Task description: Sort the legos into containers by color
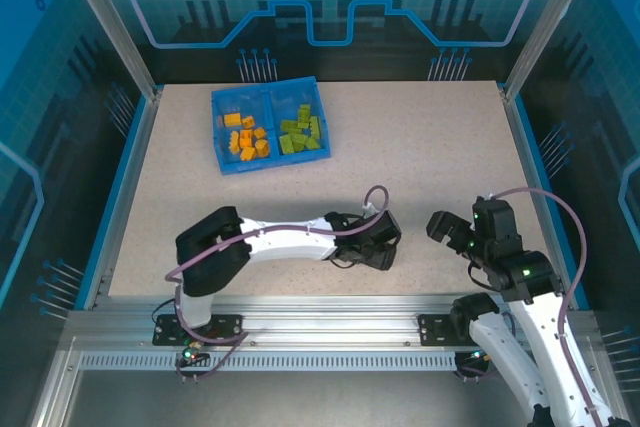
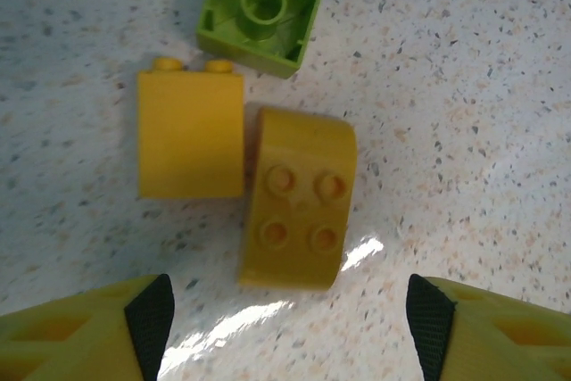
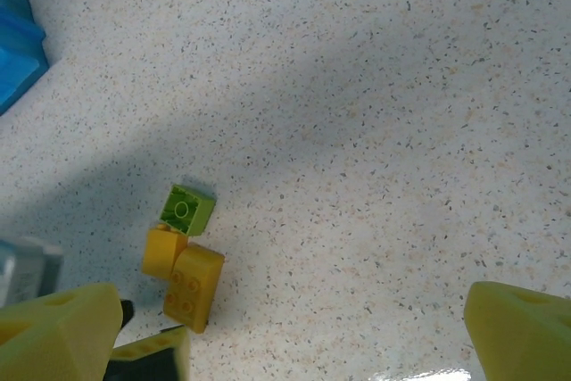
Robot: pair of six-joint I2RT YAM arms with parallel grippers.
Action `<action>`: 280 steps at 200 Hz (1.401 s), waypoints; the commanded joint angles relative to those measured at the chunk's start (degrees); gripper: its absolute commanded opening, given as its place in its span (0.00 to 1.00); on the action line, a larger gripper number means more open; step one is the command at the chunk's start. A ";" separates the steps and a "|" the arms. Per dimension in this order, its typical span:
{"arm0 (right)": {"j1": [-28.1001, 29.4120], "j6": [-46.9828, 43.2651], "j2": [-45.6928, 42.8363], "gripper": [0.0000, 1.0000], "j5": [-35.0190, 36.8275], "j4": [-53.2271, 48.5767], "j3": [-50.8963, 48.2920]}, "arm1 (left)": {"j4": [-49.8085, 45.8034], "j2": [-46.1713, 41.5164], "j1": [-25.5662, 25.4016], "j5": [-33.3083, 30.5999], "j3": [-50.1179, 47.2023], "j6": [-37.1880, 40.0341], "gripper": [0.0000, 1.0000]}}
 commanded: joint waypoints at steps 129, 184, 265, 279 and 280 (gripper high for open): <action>-1.00 -2.64 4.61 1.00 -9.94 0.80 3.89 | 2.53 -3.82 -0.28 1.53 -0.74 3.05 0.24; -0.95 -2.79 5.37 1.00 -22.69 8.28 4.67 | -8.42 -21.05 6.96 -7.27 -1.23 5.25 0.22; 1.28 -2.00 6.04 1.00 -23.65 10.17 5.01 | -9.56 -25.52 43.17 -6.20 2.30 13.73 0.22; 1.40 -1.64 5.95 1.00 -23.68 10.04 4.98 | -8.38 -20.84 48.62 -4.15 4.83 12.83 0.23; 1.41 -1.64 5.95 1.00 -23.63 10.02 5.01 | -8.30 -20.50 49.11 -3.98 5.11 12.79 0.23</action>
